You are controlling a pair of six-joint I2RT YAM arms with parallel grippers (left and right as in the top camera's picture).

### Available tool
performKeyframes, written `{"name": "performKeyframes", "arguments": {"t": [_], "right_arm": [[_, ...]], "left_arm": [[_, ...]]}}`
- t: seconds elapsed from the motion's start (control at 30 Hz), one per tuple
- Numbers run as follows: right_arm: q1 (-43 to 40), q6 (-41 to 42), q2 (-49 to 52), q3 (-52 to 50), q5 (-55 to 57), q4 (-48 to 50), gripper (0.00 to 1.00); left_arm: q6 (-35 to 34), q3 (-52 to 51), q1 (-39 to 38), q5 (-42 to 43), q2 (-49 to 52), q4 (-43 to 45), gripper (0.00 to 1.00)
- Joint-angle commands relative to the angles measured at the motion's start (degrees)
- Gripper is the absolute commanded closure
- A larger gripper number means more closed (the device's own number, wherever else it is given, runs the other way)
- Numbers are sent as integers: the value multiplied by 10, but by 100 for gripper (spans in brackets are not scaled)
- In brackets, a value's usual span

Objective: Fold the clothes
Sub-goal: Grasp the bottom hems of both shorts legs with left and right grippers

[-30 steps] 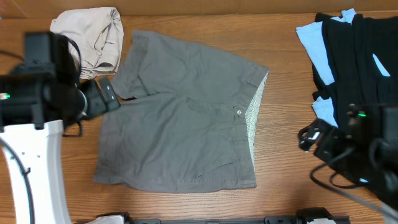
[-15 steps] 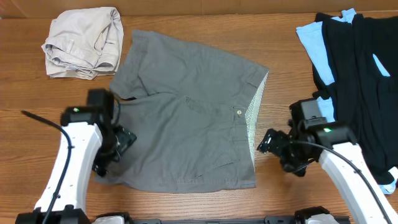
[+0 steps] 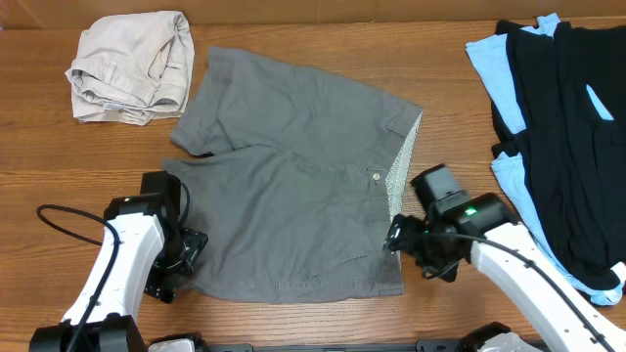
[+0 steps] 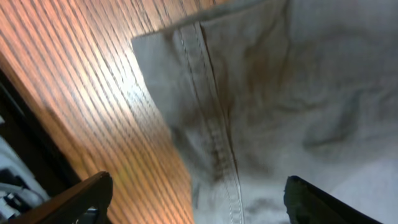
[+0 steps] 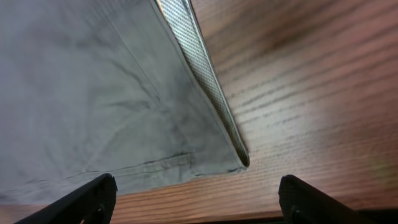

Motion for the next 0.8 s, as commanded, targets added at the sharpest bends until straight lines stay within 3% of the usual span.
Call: {"name": "performKeyframes", "arguments": {"t": [0.0, 0.23, 0.43, 0.67, 0.77], "right_arm": [[36, 79, 17, -16, 28, 6, 13], [71, 93, 35, -17, 18, 9, 13], [79, 103, 35, -18, 6, 10, 13], [79, 101, 35, -18, 8, 12, 13], [79, 101, 35, -18, 9, 16, 13]], "left_arm": [[0, -11, 3, -21, -13, 19, 13], [88, -21, 3, -40, -13, 64, 17], [89, -51, 3, -40, -13, 69, 15], [90, -102, 4, -30, -12, 151, 1], [89, -135, 3, -40, -12, 200, 7]]}}
